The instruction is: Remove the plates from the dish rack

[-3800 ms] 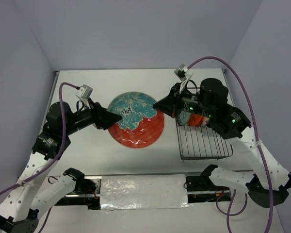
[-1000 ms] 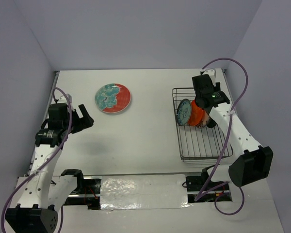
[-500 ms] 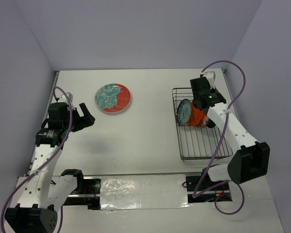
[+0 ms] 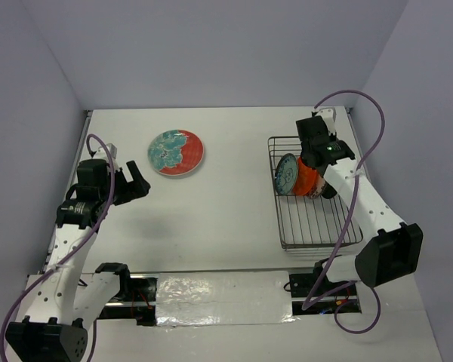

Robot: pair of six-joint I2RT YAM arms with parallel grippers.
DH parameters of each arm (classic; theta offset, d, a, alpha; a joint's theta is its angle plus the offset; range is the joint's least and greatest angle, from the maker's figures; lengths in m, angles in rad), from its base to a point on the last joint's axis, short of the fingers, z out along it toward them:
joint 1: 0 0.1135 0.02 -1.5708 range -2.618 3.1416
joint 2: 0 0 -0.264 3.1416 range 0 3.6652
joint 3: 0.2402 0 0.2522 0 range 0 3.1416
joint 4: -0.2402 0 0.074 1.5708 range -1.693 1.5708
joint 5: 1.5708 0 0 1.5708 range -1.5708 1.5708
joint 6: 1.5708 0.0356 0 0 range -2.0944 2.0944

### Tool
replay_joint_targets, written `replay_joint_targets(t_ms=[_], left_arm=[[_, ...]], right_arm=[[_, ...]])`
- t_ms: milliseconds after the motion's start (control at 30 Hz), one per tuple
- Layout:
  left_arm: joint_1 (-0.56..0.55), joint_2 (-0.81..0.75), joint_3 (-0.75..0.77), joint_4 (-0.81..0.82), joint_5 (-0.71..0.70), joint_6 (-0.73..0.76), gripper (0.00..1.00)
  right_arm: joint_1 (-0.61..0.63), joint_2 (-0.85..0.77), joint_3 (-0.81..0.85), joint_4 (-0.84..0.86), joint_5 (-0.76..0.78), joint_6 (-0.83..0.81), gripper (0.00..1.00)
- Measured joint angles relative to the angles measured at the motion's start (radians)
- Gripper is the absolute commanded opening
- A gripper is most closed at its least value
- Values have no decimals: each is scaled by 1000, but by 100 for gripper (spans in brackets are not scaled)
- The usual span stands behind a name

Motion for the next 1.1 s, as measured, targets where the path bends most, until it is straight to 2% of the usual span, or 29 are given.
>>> replay_joint_targets(t_ms=[233, 567, 733, 800, 900, 1000, 1100], left_arm=[[-21, -14, 0, 0, 0, 0, 99], [-29, -16, 0, 1, 16, 3, 100], [-29, -16, 0, 68, 212, -2, 100], [-30, -21, 0, 156, 354, -34, 99], [-34, -34, -3, 341, 544, -120, 99], [-40, -28, 4, 481, 648, -188, 99], [-55, 11, 55, 514, 689, -208, 100]], right_arm=[[20, -17, 114, -39, 66, -49, 0], [108, -100, 286, -4, 286, -167, 0], [273, -196, 336, 42, 375, -234, 0], [328, -214, 402, 7, 294, -191, 0], [350, -262, 430, -5, 20, -85, 0], [350, -323, 337, 41, -314, 18, 0], [354, -352, 205, 116, -622, 119, 0]])
